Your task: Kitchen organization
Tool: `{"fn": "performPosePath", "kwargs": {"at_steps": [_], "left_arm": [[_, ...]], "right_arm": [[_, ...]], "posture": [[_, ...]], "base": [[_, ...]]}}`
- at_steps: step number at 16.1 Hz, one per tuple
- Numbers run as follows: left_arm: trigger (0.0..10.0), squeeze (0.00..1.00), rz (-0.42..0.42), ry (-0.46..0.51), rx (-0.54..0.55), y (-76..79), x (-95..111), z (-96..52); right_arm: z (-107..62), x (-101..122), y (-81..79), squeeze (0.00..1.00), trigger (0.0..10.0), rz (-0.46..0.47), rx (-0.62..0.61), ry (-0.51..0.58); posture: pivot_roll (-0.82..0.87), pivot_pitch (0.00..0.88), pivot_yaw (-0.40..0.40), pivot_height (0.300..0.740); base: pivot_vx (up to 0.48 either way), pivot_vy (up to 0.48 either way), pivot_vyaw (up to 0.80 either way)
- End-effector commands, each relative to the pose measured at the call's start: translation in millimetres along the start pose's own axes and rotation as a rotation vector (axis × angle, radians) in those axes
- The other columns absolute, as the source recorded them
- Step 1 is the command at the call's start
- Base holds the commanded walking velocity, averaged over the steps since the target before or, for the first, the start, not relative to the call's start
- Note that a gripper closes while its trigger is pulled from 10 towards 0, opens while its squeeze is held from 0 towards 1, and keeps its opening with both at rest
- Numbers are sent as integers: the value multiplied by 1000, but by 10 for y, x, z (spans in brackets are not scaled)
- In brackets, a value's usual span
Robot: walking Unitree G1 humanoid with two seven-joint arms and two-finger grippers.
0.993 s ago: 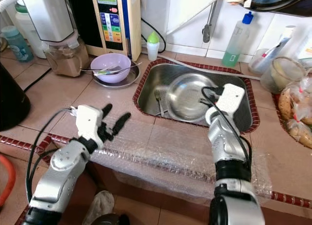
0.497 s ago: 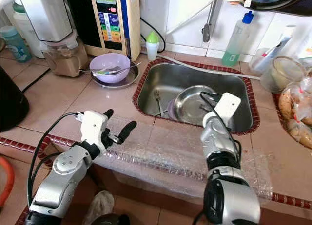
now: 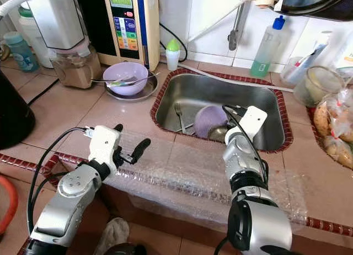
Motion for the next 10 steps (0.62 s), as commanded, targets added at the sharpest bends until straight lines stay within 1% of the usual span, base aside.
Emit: {"fn": "performPosePath", "kwargs": {"at_steps": [1,2,3,4,5,7,8,9,10], "left_arm": [[10000,1000,16,15,14,-6,72,19],[10000,1000,21,21,38,-32,93,24],[10000,1000,21,20,46,-39,96,25],[10000,1000,26,23,55,-56,124,25],[10000,0,24,33,72,-72,155,18],[10000,0,4,70,139,-140,213,-7],[10000,0,-30,116,203,-199,259,-32],[10000,0,-34,150,250,-250,282,-45],[10000,0,-38,164,266,-275,289,-48]], "right_arm": [[-42,-197,31,1000,10000,-10,12,-57],[-69,-190,4,1000,10000,-54,41,-26],[-79,-189,-7,1000,10000,-67,52,-15],[-162,-166,-88,1000,10000,-177,122,70],[-235,-160,-147,1000,10000,-243,174,129],[-455,-141,-284,1000,10000,-329,285,266],[-630,-102,-366,1000,10000,-371,340,354],[-699,-73,-381,1000,10000,-389,343,391],[-736,-58,-391,1000,10000,-400,347,408]], "posture": [[32,0,45,740],[25,0,43,740],[25,0,43,740],[20,0,43,740],[18,0,41,740],[15,0,37,740],[16,0,28,740],[15,0,25,740],[13,0,23,740]], "base": [[0,0,0],[0,0,0],[0,0,0],[0,0,0],[0,0,0],[0,0,0],[0,0,0],[0,0,0],[0,0,0]]}}
Point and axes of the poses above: a point about 5 cm out from each wrist's last joint towards the gripper, its own z axis pointing out of the wrist towards the gripper, its own x axis along the axis of the wrist's last joint, y = z × x, the point moved 2 cm from there along z, pointing out of the wrist towards the gripper, and after that the axes turned 11 degrees about -z, right-handed, at the moved point
